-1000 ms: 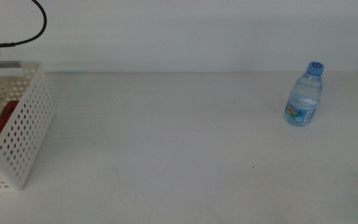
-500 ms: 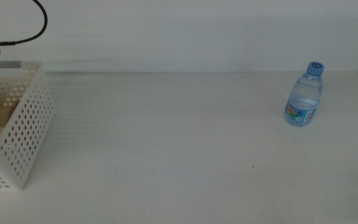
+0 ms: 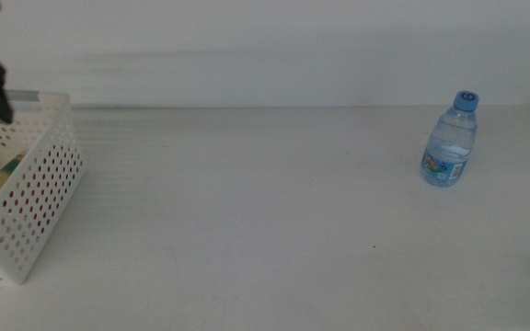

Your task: Use arms to grab the bottles and put them into the dustbin to the left of the table.

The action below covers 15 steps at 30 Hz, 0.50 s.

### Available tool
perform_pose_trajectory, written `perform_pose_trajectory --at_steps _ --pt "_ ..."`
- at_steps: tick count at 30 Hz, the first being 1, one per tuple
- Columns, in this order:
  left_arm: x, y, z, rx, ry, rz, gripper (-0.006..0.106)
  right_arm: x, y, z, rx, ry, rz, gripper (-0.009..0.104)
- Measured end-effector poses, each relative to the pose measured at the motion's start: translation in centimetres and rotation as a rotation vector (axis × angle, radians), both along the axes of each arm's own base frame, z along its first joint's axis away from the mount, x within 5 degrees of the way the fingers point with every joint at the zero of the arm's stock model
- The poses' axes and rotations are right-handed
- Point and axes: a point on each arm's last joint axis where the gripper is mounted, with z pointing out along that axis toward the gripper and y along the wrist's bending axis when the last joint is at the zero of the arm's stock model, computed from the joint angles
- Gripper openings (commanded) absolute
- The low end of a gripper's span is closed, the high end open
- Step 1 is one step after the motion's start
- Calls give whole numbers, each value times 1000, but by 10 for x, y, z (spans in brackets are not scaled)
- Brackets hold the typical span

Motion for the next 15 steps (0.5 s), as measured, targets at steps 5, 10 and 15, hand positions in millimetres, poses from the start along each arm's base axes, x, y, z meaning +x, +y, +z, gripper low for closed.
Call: perform_pose_trajectory --at_steps 5,10,15 --pt "-45 -39 26 29 -240 -70 90 0 0 0 0 0 0 96" --pt "-93 -62 42 41 -399 -128 90 0 0 0 0 0 0 96" --pt "-142 -88 38 26 -520 -233 90 0 0 0 0 0 0 96"
